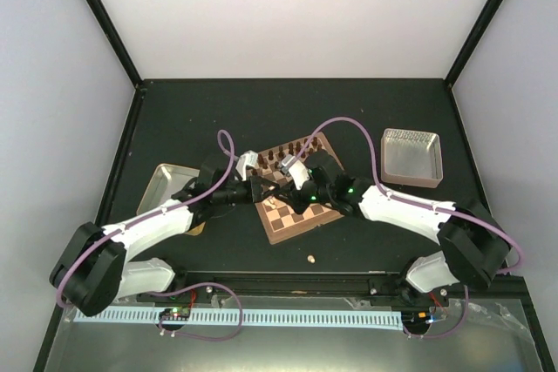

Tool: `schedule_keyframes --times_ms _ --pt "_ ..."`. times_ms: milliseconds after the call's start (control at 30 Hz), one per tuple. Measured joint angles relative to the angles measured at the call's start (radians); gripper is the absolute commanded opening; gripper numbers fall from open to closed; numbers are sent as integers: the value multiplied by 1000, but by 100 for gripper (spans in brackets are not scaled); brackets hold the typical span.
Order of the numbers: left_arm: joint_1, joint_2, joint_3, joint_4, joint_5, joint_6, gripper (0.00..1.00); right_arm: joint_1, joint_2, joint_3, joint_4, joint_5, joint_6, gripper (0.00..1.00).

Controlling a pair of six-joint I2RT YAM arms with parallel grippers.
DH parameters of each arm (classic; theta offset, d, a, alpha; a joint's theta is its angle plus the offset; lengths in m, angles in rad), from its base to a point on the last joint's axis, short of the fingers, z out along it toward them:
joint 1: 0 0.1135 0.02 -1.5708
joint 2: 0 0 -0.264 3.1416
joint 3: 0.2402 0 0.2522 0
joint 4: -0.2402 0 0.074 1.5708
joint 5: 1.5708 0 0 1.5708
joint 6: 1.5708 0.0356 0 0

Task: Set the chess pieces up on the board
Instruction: Pick up the chess piece from the chessboard.

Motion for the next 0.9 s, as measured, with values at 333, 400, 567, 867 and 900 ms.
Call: schedule_keyframes --times_ms 333,400,567,867,900 --pt "1 2 0 3 9 3 2 1 -4 -28 50 4 67 41" --pt "1 2 1 4 10 -6 1 1 -16 -45 74 6 102 49" --pt "6 -19 1 7 6 -54 2 1 -89 -117 159 9 212 64" --pt "20 -133 2 91 -18 -311 2 1 -296 -303 476 89 665 66" --pt "20 -147 1 101 -21 -341 2 1 -296 -313 514 94 721 65"
